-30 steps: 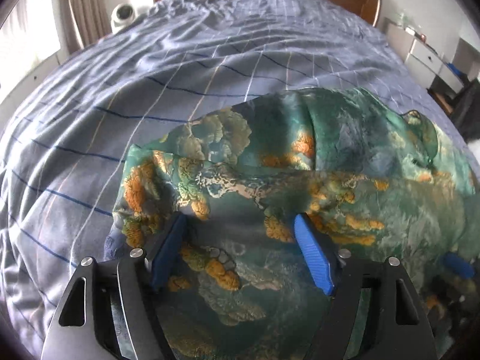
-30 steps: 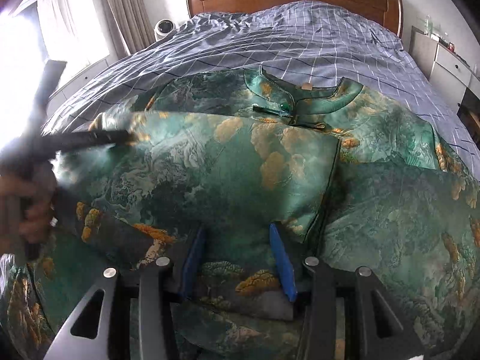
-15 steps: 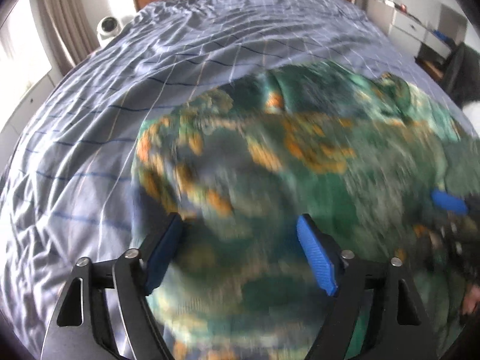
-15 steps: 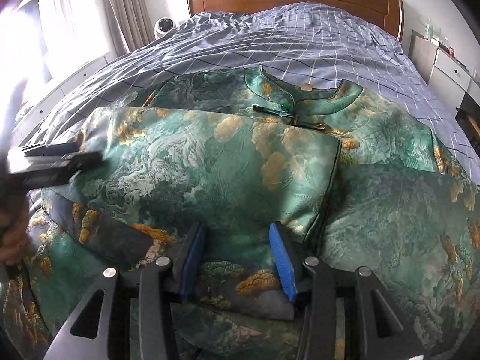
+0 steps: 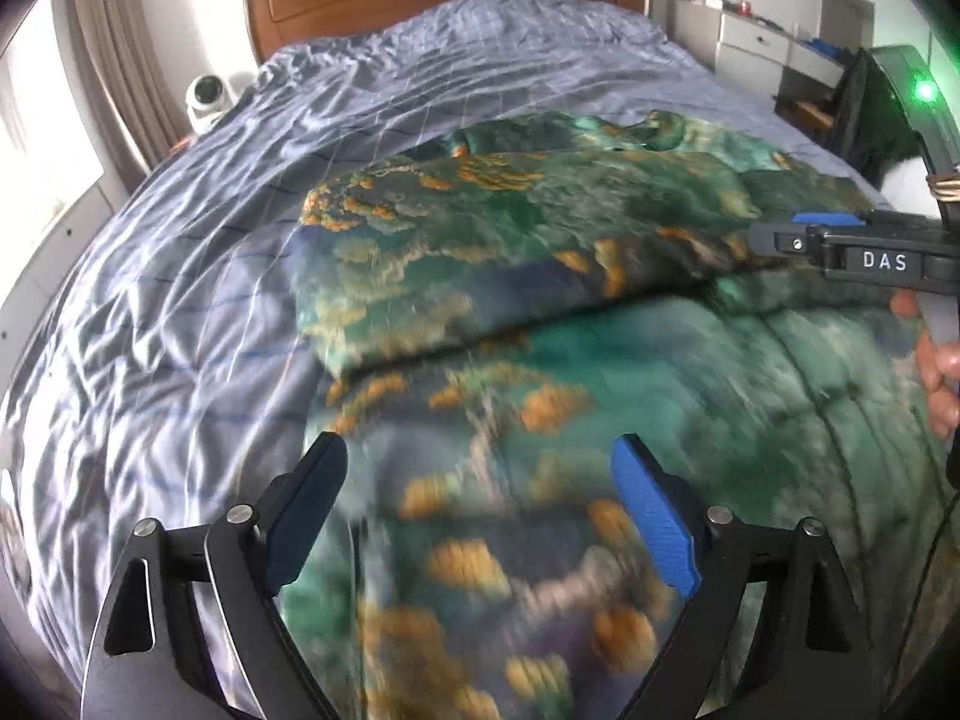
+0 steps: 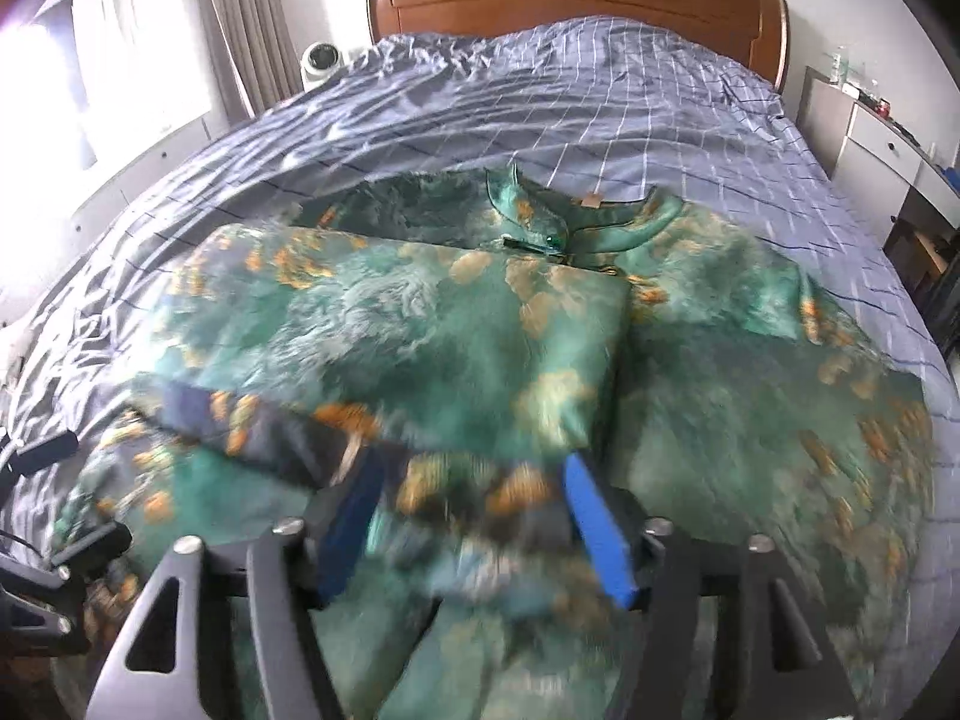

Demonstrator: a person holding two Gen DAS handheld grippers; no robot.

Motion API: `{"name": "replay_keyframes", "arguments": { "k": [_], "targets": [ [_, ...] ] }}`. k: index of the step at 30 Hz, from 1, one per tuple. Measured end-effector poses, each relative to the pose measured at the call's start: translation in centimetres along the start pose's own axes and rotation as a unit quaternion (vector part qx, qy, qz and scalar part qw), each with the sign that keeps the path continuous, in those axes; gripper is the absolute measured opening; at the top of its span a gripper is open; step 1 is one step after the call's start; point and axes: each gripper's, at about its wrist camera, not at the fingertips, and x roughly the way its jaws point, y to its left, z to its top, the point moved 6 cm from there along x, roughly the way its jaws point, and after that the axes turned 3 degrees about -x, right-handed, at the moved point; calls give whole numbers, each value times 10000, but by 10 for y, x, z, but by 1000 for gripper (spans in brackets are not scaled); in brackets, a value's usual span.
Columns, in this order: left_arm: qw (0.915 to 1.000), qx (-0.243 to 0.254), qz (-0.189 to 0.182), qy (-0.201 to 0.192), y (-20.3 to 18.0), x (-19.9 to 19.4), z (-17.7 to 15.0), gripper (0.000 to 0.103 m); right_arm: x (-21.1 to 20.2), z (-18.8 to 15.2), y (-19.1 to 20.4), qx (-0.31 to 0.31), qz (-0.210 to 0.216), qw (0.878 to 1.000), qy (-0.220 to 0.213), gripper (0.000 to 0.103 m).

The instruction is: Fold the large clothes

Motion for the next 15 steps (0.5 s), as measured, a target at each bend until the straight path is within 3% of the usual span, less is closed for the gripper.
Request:
{"name": "replay_keyframes", "arguments": {
  "k": [3,7,15],
  "targets": [
    [9999,-110,-86,15,-3,-12,-14,92,-25,-18,-2,134,-25,9999,-76,67],
    [9998,-203,-69,24,-3,-22,-25,92,-57,-46,-6,226,-150,9995,-150,77],
    [9994,-328,86,88,5,-30,-38,92,-107,-95,-19,182,-464,9983,-291,77]
  ]
}}
